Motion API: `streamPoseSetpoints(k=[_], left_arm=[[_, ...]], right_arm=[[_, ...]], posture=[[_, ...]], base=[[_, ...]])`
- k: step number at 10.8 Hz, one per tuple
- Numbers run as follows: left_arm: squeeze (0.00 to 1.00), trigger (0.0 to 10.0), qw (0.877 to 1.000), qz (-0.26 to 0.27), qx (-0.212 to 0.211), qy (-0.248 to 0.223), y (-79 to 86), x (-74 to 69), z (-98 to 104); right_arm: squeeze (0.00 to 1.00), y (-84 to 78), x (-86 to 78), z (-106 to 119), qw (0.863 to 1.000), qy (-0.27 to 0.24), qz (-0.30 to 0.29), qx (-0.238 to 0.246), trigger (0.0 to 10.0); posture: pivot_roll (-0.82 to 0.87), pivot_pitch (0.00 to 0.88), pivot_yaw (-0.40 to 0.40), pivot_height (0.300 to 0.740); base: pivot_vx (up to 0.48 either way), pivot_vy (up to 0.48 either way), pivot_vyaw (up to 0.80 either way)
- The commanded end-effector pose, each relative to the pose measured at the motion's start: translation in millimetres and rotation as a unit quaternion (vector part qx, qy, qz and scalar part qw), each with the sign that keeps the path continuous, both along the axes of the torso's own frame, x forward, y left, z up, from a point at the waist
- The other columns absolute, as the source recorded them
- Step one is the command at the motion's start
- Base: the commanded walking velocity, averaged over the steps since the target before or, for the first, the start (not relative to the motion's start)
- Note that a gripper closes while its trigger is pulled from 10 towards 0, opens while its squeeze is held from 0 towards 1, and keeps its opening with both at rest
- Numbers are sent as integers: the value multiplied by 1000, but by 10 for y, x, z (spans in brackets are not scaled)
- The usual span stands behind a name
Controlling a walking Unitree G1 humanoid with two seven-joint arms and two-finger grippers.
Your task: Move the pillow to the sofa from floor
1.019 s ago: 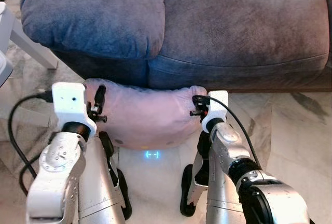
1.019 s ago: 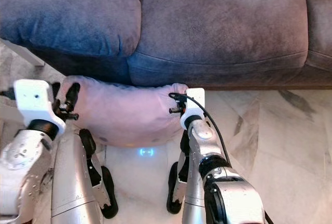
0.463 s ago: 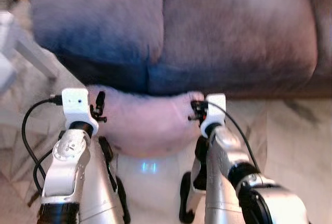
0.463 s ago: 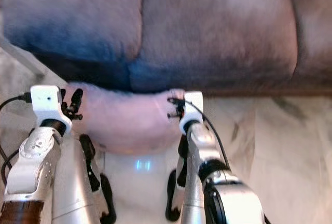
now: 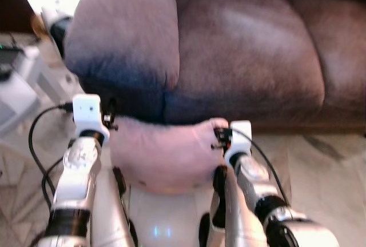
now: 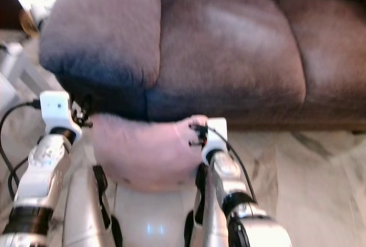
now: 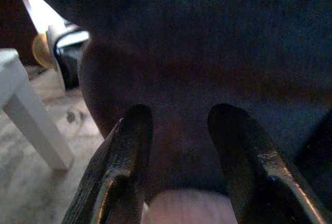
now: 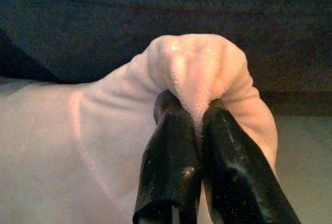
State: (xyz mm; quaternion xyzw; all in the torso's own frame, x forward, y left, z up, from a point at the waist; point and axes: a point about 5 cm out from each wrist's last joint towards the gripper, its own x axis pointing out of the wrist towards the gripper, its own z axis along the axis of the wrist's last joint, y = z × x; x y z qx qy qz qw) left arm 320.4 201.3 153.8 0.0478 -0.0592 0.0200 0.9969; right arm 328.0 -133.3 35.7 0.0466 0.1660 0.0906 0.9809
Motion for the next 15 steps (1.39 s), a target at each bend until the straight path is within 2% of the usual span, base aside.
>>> streamPoseSetpoints(k=[1, 2, 4, 8, 10, 12, 15], left_arm=[[0, 10000, 1000, -7, 5, -1, -17, 26, -17], [0, 10000, 1000, -8, 4, -4, -33, 62, -22], [0, 10000, 1000, -20, -4, -3, -119, 37, -90], [0, 10000, 998, -12, -54, -38, -174, -91, -63], [0, 10000, 996, -34, -68, -56, -326, -120, 23], [0, 10000, 995, -42, -69, -56, -385, -119, 38], [0, 10000, 994, -54, -53, -76, -427, -228, 115]], right_arm=[[0, -119, 114, 225, 998, -65, -15, -18, 10000], [0, -137, 151, 296, 996, -82, -15, -27, 10000], [0, -177, 280, 616, 987, -157, -22, -39, 10000], [0, -103, 283, 1008, 971, -237, -12, -21, 10000], [0, 42, 199, 1282, 959, -282, 14, -17, 10000], [0, 28, 123, 1375, 952, -305, 7, -15, 10000], [0, 53, -181, 1575, 931, -363, -9, -35, 10000]], posture=[[166, 65, -95, 468], [165, 60, -94, 468], [157, 50, -87, 468], [136, 52, -81, 468], [124, 55, -78, 468], [121, 55, -72, 468], [123, 47, -72, 468]], base=[[0, 0, 0], [0, 0, 0], [0, 0, 0], [0, 0, 0], [0, 0, 0], [0, 0, 0], [0, 0, 0]])
